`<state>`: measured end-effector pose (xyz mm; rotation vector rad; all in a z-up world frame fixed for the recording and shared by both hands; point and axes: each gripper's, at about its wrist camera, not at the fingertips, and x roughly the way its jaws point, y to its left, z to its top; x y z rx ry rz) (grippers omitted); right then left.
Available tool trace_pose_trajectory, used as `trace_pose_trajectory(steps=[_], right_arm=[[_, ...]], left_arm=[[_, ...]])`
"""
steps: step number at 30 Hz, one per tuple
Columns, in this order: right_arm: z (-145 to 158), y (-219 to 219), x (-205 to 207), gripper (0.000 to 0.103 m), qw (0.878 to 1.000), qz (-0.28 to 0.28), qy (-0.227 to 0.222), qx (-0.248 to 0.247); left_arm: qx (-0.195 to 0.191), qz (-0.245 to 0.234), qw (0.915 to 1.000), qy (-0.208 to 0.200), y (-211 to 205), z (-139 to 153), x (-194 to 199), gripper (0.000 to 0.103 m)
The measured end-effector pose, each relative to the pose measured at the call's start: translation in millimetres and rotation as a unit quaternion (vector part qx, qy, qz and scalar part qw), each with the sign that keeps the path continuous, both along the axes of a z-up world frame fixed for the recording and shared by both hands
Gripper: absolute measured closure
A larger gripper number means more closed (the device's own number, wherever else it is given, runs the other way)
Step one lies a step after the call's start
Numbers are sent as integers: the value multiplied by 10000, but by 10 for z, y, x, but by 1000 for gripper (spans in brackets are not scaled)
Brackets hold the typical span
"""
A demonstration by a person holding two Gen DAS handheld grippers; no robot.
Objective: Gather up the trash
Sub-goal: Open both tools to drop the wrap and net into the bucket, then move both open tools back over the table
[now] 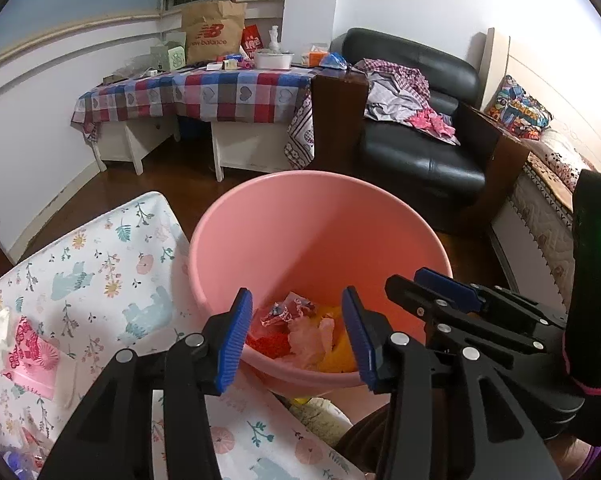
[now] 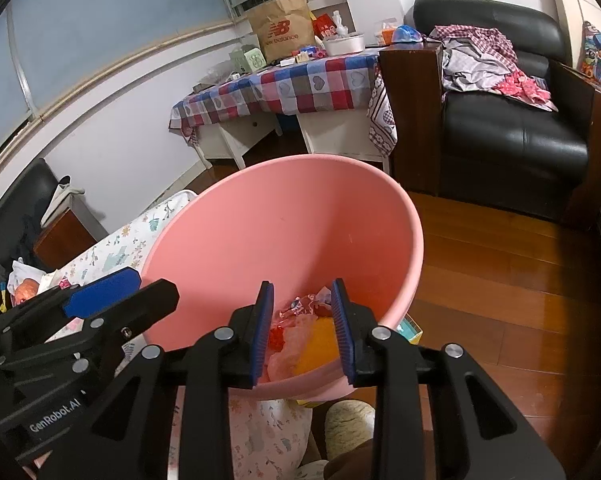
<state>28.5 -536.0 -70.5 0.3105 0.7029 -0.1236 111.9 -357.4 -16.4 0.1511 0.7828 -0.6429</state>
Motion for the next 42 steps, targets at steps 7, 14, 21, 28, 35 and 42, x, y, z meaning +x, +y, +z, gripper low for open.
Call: trace_pose_trajectory(steps=[7, 14, 21, 28, 35, 42], right_arm=[[103, 70, -123, 72, 9999, 66, -85, 14], [186, 207, -245, 72, 9997, 212, -134, -4], [298, 427, -382, 57, 9986, 472, -250, -26], [384, 688, -472, 57, 9965, 758, -357, -52], [354, 970, -533, 57, 9934, 1066, -412, 34], [272, 1263, -521, 57, 9896, 1409, -291, 26]], left_arm=[[-115, 49, 9999, -104, 132, 134, -105, 54], [-251, 113, 9994, -192, 308, 291, -236, 54], [-417, 274, 9985, -233, 609, 417, -414, 51], [-466, 460, 9976, -227, 933, 460, -566, 51], [-392, 674, 9966, -280, 1352, 402, -789, 51], [-299, 1080, 9934, -255, 1871, 293, -976, 51]])
